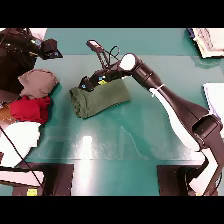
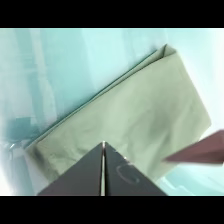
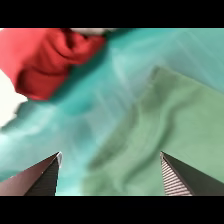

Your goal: Fold the shirts.

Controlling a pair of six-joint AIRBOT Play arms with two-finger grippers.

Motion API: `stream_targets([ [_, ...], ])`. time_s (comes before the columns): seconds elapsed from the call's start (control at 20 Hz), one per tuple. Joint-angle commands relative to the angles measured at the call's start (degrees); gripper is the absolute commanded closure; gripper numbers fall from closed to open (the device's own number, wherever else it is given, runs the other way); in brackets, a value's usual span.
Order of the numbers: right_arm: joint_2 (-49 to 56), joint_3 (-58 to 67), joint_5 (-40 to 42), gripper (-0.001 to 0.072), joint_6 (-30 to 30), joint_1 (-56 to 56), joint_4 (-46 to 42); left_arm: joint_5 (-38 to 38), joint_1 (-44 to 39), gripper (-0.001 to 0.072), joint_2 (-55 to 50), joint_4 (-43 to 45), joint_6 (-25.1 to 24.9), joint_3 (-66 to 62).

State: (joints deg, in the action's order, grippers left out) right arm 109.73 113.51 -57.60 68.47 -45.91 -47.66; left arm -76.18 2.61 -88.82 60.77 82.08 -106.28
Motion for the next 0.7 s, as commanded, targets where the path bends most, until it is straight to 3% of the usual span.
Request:
stream_targets([
  [0.0, -1.99, 0.04, -6.14, 0.0004, -0.24, 4.35, -9.62, -1.27, 0.74, 0.0682, 0.55, 0.52, -0.07, 0.02],
  [0.35, 3.10, 0.04, -22.14, 0.0005, 8.04, 25.88, -8.83, -1.27, 0.70, 0.0682, 0.52, 0.11, 0.00, 0.04],
  [0.65, 12.83, 0.07, -23.56, 0.0006, 9.27, 28.92, 2.08, -1.38, 0.70, 0.0682, 0.52, 0.09, 0.00, 0.04],
])
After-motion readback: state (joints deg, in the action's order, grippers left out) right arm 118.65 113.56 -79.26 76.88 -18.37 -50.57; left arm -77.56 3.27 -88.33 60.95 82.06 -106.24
